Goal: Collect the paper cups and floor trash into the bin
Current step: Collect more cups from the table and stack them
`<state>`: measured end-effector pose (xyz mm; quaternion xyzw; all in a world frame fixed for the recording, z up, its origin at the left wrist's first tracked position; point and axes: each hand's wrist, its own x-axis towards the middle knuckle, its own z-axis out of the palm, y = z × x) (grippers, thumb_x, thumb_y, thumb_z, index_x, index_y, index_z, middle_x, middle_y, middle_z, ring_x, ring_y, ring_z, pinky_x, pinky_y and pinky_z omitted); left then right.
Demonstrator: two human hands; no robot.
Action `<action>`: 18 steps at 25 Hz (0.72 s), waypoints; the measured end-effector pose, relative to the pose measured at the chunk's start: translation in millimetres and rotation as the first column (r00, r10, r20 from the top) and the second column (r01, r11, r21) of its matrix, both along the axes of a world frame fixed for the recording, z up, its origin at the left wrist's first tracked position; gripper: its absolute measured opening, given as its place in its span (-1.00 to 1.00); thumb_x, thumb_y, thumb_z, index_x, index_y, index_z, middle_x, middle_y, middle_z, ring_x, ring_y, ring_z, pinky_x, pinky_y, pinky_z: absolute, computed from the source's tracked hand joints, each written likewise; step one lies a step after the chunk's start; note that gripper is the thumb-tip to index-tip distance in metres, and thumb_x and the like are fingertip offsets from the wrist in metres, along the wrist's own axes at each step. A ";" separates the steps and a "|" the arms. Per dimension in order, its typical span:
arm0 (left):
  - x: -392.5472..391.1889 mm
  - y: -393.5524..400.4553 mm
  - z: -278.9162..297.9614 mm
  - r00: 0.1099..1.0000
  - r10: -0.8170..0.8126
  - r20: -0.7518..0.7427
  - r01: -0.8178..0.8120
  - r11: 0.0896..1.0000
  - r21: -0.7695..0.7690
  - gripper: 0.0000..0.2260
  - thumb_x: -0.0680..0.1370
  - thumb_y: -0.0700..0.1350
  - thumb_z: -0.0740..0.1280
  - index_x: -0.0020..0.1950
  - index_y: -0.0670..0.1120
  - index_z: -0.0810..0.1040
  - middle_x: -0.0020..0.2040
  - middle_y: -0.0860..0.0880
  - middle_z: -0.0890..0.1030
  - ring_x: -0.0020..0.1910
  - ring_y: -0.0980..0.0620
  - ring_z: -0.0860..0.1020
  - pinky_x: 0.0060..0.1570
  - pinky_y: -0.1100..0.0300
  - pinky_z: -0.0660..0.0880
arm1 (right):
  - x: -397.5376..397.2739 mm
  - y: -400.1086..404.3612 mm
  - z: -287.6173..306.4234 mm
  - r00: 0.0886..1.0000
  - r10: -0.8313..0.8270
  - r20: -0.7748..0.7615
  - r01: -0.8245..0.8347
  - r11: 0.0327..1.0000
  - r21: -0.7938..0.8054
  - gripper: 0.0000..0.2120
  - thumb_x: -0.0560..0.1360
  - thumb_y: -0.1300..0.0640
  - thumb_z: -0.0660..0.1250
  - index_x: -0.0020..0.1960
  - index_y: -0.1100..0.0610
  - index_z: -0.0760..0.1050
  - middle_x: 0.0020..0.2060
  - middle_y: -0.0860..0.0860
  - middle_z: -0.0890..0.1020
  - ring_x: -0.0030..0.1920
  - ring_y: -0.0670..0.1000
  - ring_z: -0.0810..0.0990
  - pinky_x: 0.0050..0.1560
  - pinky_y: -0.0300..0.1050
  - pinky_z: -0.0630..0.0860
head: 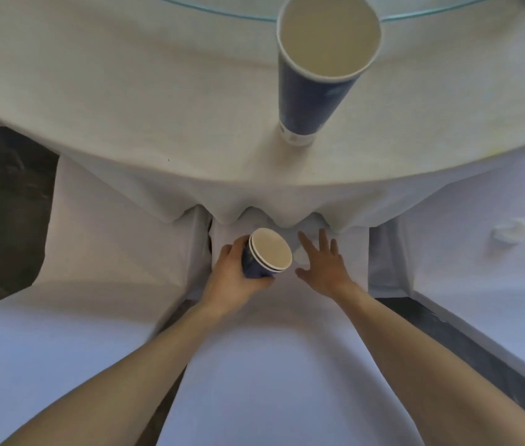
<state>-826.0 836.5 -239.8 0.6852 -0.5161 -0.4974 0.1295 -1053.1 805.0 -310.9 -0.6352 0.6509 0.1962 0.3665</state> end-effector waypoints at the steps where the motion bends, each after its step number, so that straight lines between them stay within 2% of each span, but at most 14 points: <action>1: -1.0 2.0 -9.2 1.000 -0.004 -0.002 0.004 1.000 0.006 -0.13 0.24 0.13 0.65 0.49 0.03 0.41 0.32 -0.05 0.55 0.29 -0.01 0.55 0.15 0.10 0.52 | 2.4 3.7 -15.4 1.000 0.023 -0.012 -0.023 1.000 -0.009 -0.19 0.63 -0.07 0.33 0.69 -0.16 -0.12 0.67 0.16 -0.19 0.64 0.39 -0.07 0.52 0.30 0.21; 3: -0.6 9.2 -21.7 1.000 0.013 -0.019 -0.013 1.000 0.026 -0.11 0.21 0.17 0.62 0.49 0.02 0.42 0.32 -0.07 0.54 0.27 -0.01 0.56 0.15 0.11 0.52 | 4.7 14.0 -35.3 0.997 0.063 -0.048 -0.065 0.997 -0.035 -0.31 0.65 0.03 0.31 0.67 -0.05 0.05 0.65 0.23 -0.03 0.59 0.41 0.08 0.45 0.23 0.34; 5: 1.6 17.0 -23.4 0.999 0.046 -0.028 -0.045 0.999 0.021 -0.12 0.18 0.21 0.58 0.47 0.06 0.43 0.29 -0.05 0.56 0.25 -0.02 0.59 0.21 -0.01 0.57 | 3.6 23.1 -42.0 0.992 0.104 -0.069 -0.109 0.992 -0.062 -0.53 0.65 0.16 0.25 0.54 0.11 0.31 0.49 0.24 0.29 0.44 0.34 0.35 0.30 0.11 0.48; 6: 3.5 21.7 -21.3 0.999 0.050 -0.023 -0.049 0.999 0.022 -0.14 0.19 0.21 0.58 0.45 0.07 0.43 0.29 -0.05 0.57 0.25 -0.03 0.60 0.22 -0.05 0.58 | 3.2 25.3 -37.6 0.996 0.080 -0.035 -0.081 0.996 -0.040 -0.63 0.64 0.22 0.21 0.44 0.17 0.42 0.37 0.23 0.40 0.34 0.30 0.45 0.25 0.07 0.49; 8: 6.3 27.9 -6.0 0.999 0.049 -0.002 -0.049 0.999 0.023 -0.15 0.20 0.21 0.58 0.45 0.08 0.43 0.29 -0.04 0.57 0.25 -0.04 0.62 0.23 -0.06 0.59 | 2.7 30.6 -17.9 0.997 -0.052 0.050 0.051 0.999 0.016 -0.71 0.62 0.29 0.19 0.31 0.21 0.51 0.24 0.22 0.49 0.20 0.29 0.56 0.17 0.02 0.51; 11: 5.7 25.9 35.1 0.999 0.035 0.007 -0.035 0.998 0.045 -0.12 0.18 0.24 0.55 0.47 0.09 0.41 0.34 -0.05 0.55 0.27 -0.04 0.61 0.26 -0.04 0.57 | 5.4 23.1 48.0 0.922 -0.341 0.183 0.359 0.931 -0.074 -0.75 0.64 0.22 0.25 0.31 0.17 0.47 0.22 0.15 0.49 0.05 0.23 0.60 -0.01 0.01 0.54; 13: 2.3 22.1 67.7 1.000 0.014 0.000 -0.014 0.999 0.034 -0.12 0.20 0.20 0.58 0.49 0.08 0.40 0.36 -0.03 0.52 0.32 -0.03 0.56 0.30 -0.03 0.54 | 10.1 13.5 107.5 0.777 -0.502 0.379 0.577 0.810 -0.109 -0.77 0.61 0.15 0.32 0.24 0.16 0.45 0.14 0.14 0.54 -0.02 0.19 0.62 -0.13 -0.01 0.56; 15: -4.4 17.3 103.1 1.000 -0.002 0.001 0.002 1.000 -0.004 -0.17 0.25 0.11 0.63 0.49 0.07 0.42 0.35 -0.02 0.51 0.34 0.01 0.52 0.32 0.01 0.51 | 16.3 2.4 173.9 0.659 -0.538 0.526 0.684 0.720 -0.120 -0.84 0.58 0.10 0.36 0.08 0.15 0.46 -0.06 0.08 0.60 -0.11 0.13 0.61 -0.25 -0.09 0.49; 18: -17.5 13.3 150.9 0.999 -0.006 -0.036 0.004 0.998 -0.067 -0.18 0.20 0.13 0.62 0.44 0.15 0.44 0.31 0.02 0.55 0.30 0.02 0.56 0.28 0.00 0.55 | 23.6 -2.6 255.7 0.625 -0.455 0.634 0.700 0.686 -0.197 -0.81 0.57 0.05 0.43 -0.05 0.16 0.50 -0.15 0.08 0.64 -0.15 0.03 0.55 -0.22 -0.18 0.42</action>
